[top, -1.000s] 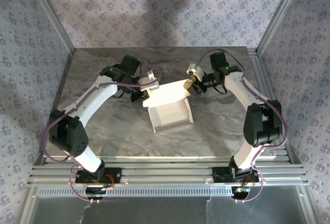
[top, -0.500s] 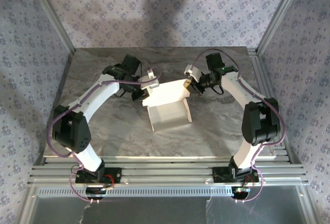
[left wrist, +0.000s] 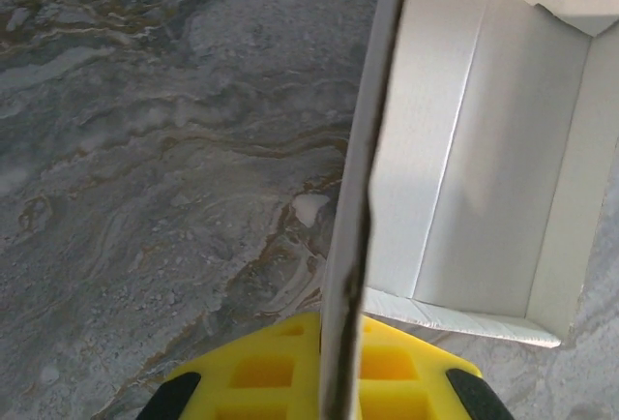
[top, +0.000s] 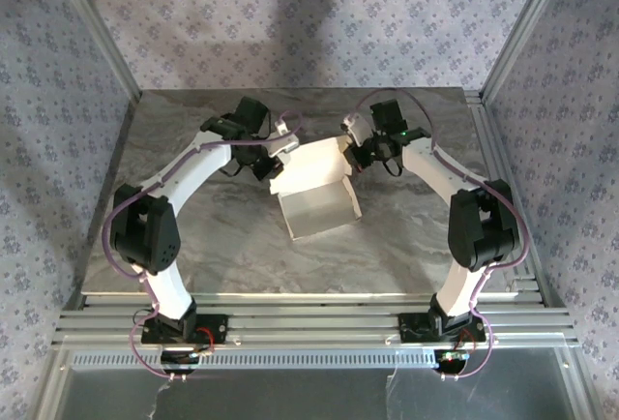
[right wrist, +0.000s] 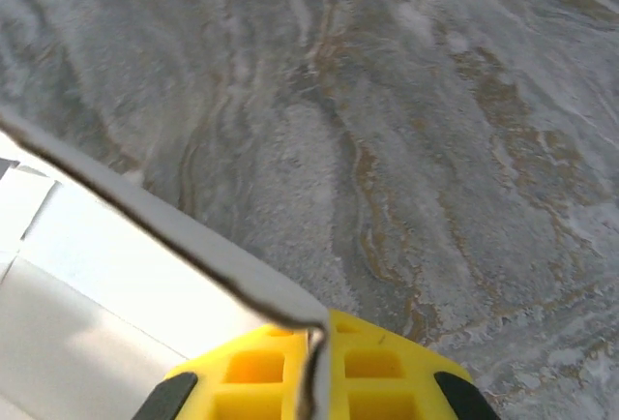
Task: Fold the paper box
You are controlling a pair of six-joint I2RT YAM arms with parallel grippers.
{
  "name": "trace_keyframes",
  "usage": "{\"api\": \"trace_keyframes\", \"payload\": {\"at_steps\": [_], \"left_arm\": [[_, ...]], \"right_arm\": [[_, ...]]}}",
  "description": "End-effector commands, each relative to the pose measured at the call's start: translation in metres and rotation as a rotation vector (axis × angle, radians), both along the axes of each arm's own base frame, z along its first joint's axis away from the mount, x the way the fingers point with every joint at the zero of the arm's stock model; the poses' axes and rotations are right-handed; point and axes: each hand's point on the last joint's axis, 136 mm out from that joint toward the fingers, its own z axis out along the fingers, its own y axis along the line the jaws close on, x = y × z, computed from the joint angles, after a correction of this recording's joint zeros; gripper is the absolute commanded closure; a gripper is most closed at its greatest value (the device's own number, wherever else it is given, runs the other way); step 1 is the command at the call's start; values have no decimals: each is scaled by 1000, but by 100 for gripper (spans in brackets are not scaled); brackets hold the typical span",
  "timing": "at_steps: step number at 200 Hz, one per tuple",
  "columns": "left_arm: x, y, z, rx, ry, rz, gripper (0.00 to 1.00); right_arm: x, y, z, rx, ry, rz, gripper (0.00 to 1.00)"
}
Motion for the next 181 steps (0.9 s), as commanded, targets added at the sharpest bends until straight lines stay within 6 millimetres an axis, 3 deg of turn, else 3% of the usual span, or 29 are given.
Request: {"api": "trace_keyframes", "payload": {"at_steps": [1,17,27,37,74,119,152,181], "left_arm": [[28,-4,20,-49,-35,150,99],[35,-3,21,-48,-21,218,96],[39,-2,19,-50,-4,265,89],[39,-3,17,-57,21,281,78],[33,-6,17,-88,70,312,66],[22,10,16,-60,67,301,60],[13,18,2,-37,79,243,58],[27,21,-13,-36,60,246,58]], "right_arm": [[8,-10,-1,-14,22,-293,100],[10,-22,2,-12,3,-470,100],[8,-25,4,31,-5,-539,100],[5,-20,5,72,-12,-541,100],[1,-11,0,43,-26,-455,100],[-1,-7,0,44,-20,-337,100],[-1,-3,0,60,-9,-287,100],[-3,-1,-3,68,12,-248,100]]}}
